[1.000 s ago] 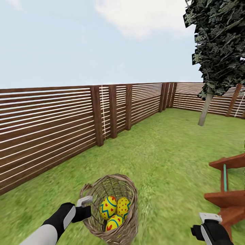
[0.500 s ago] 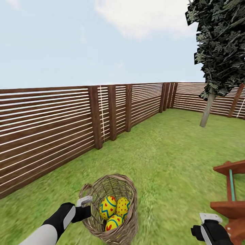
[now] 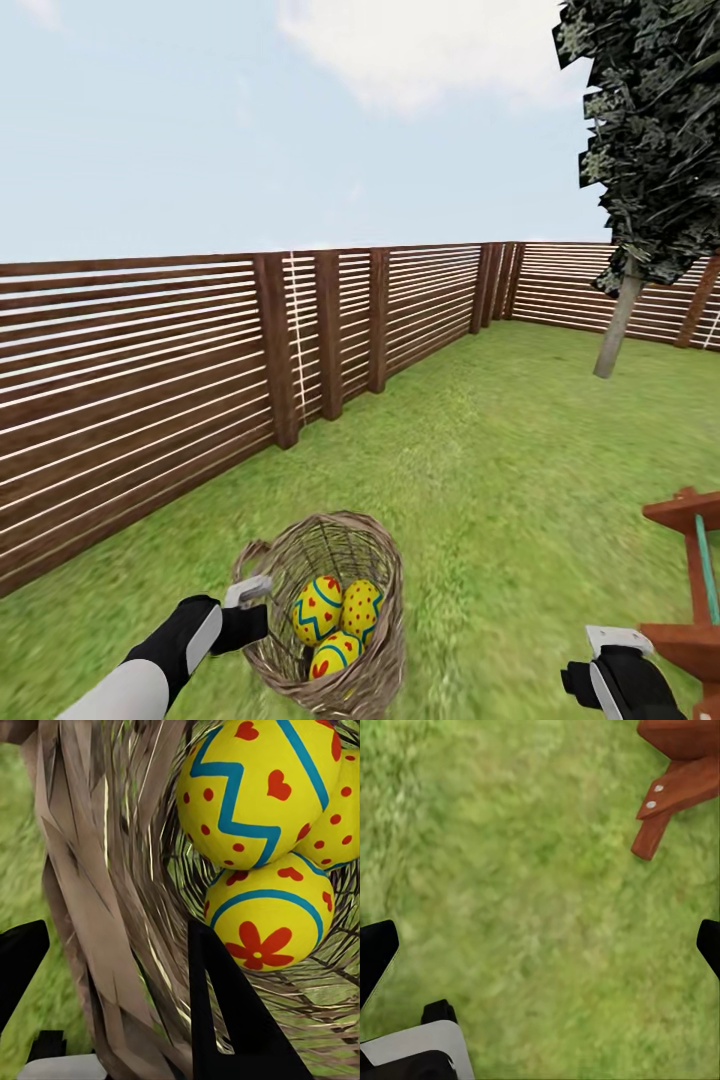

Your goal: Take the three Easter eggs out of the wicker basket on the lawn in the garden, then place them on the lawn next to a single tree (choose any tree) so that all three eggs are next to the same tree and none are left in the basket.

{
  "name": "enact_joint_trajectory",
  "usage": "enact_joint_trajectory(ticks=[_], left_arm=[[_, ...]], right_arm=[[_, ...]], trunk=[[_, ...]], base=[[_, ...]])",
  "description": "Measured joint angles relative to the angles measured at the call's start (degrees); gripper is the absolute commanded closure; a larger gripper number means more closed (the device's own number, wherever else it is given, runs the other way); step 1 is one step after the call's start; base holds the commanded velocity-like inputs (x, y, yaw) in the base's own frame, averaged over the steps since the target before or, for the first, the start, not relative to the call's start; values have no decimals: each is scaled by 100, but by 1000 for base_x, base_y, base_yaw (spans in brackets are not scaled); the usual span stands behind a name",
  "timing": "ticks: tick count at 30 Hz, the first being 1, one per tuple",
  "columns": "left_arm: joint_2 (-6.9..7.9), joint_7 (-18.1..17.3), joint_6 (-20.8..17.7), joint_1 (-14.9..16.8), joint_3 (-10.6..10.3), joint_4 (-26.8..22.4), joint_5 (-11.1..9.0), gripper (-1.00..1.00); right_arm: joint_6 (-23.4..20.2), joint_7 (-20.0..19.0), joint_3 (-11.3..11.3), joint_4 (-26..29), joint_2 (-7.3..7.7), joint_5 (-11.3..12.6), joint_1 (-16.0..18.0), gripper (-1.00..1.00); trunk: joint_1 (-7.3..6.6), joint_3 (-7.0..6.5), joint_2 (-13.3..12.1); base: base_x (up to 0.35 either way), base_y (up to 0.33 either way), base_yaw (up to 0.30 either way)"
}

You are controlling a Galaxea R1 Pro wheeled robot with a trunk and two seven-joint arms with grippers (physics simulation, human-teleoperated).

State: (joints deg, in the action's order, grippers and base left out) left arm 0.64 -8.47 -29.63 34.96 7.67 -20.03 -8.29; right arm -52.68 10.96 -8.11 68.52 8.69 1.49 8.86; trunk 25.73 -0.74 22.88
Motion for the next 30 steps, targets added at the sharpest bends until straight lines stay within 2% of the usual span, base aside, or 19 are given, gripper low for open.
enact_joint_trajectory(ticks=[21,30], left_arm=[[0,0,0,0,-5,0,3,100],[0,0,-2,0,-4,-5,-11,100]], right_arm=[[0,0,0,-9,-3,-1,0,-100],[0,0,0,-9,-7,0,1,-100]], trunk=[[0,0,0],[0,0,0]], base=[[330,0,-1],[330,0,-96]])
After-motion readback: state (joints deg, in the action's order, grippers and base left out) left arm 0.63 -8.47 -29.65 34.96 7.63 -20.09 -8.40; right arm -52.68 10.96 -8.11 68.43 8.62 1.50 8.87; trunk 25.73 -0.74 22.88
